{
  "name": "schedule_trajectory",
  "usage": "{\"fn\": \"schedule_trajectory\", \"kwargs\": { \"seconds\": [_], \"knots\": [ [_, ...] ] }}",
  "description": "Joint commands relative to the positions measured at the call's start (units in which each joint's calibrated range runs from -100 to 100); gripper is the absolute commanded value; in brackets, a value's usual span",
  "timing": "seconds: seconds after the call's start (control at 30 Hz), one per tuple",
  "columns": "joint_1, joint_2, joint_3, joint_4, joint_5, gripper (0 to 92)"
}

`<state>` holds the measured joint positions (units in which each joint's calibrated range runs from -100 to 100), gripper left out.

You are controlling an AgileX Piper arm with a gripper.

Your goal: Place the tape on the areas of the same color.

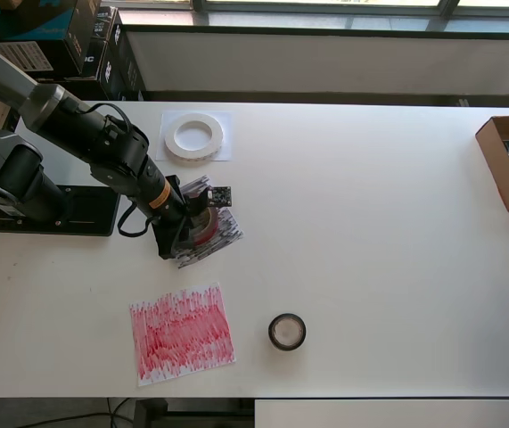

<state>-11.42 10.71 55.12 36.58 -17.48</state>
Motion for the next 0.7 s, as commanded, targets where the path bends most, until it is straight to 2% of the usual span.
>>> {"fn": "schedule_trajectory", "kwargs": {
  "seconds": [0.0,0.17,0.4,0.67],
  "knots": [
    [0.39,-0.42,-0.19,-0.05,0.22,51.9],
    [1.65,-1.08,-1.38,-0.05,0.22,51.8],
    [3.23,-9.31,-2.74,0.03,0.3,51.8],
    [1.57,-13.33,-9.37,0.88,2.92,51.8]
  ]
}}
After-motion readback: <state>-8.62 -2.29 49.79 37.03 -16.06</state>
